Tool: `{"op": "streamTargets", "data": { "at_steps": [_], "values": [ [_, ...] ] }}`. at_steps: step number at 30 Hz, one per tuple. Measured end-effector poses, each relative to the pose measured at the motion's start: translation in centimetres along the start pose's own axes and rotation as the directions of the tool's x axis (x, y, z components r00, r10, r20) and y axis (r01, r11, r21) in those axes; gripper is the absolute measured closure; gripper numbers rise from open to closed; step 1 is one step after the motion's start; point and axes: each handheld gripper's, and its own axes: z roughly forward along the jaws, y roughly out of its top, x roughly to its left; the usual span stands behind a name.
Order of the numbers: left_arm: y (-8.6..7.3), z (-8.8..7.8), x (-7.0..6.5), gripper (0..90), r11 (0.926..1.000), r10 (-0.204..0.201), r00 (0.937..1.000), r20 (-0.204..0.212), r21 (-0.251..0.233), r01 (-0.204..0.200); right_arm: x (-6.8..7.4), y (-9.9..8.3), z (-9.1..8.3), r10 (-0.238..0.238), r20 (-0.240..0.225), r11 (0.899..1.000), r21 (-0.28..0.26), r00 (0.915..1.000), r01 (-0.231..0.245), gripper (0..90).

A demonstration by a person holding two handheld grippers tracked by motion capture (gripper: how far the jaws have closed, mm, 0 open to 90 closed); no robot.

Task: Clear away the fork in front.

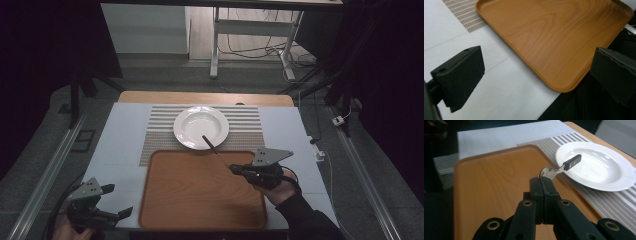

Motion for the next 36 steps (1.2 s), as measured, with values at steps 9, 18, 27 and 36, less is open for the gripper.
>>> {"op": "streamTargets", "data": {
  "at_steps": [9, 18, 27, 36],
  "values": [
    [1.3, 1.2, -0.6, 0.2, 0.9993, 0.036, 0.9986, 0.039, -0.010, -0.036, 1.0, -0.1, -0.4, 0.006, -0.097, 1.000, -0.025, 0.9953, -0.009, 89.7],
    [3.6, 3.4, -0.9, 0.1, 0.9918, 0.128, 0.9887, 0.079, -0.014, -0.127, 1.8, -0.4, -0.6, 0.011, -0.172, 1.000, -0.027, 0.9850, -0.016, 89.7],
    [6.3, 6.0, -1.6, 0.0, 0.9755, 0.216, 0.9689, 0.121, 0.016, -0.219, 2.5, -0.6, -0.6, 0.013, -0.238, 1.000, -0.024, 0.9713, -0.019, 89.7],
    [8.7, 8.6, -2.8, 0.2, 0.9493, 0.305, 0.9360, 0.176, 0.022, -0.314, 3.1, -0.7, -0.7, 0.005, -0.307, 0.999, -0.037, 0.9517, -0.017, 89.7]
  ]
}}
